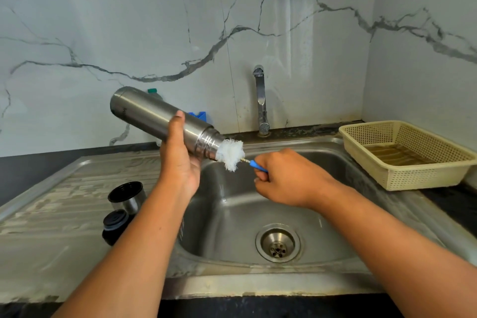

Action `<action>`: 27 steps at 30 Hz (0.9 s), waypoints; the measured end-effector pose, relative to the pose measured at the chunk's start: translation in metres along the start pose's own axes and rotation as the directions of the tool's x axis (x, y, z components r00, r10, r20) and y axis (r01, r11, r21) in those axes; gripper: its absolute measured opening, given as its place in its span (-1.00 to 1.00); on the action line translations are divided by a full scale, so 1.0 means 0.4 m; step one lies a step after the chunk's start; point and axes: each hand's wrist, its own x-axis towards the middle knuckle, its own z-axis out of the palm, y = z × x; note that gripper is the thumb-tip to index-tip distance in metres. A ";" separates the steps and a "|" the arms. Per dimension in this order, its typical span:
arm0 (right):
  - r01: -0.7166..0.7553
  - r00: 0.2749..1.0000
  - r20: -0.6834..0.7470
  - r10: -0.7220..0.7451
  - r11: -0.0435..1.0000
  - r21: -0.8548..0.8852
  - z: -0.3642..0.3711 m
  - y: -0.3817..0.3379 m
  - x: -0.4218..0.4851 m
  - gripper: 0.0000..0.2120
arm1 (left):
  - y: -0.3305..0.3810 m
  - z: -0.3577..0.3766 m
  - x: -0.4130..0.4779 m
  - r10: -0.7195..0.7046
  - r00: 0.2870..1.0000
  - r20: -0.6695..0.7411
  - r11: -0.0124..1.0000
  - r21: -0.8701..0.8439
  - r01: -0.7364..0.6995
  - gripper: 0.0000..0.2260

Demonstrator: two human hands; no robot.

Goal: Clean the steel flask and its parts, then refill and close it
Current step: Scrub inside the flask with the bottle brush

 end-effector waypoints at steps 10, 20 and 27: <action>-0.004 1.000 -0.020 0.004 1.000 -0.004 -0.004 0.003 0.001 -0.74 | 0.004 0.006 -0.010 0.011 1.000 -0.004 1.000 0.010 -0.011 -0.44; -0.009 1.000 -0.009 0.009 1.000 -0.012 0.002 0.004 0.005 -0.75 | -0.005 0.011 -0.024 -0.015 1.000 0.011 1.000 0.015 0.015 -0.36; -0.016 0.999 -0.030 0.017 0.999 0.027 -0.003 0.002 -0.001 -0.74 | 0.002 0.030 -0.030 -0.027 1.000 0.015 1.000 0.010 0.027 -0.35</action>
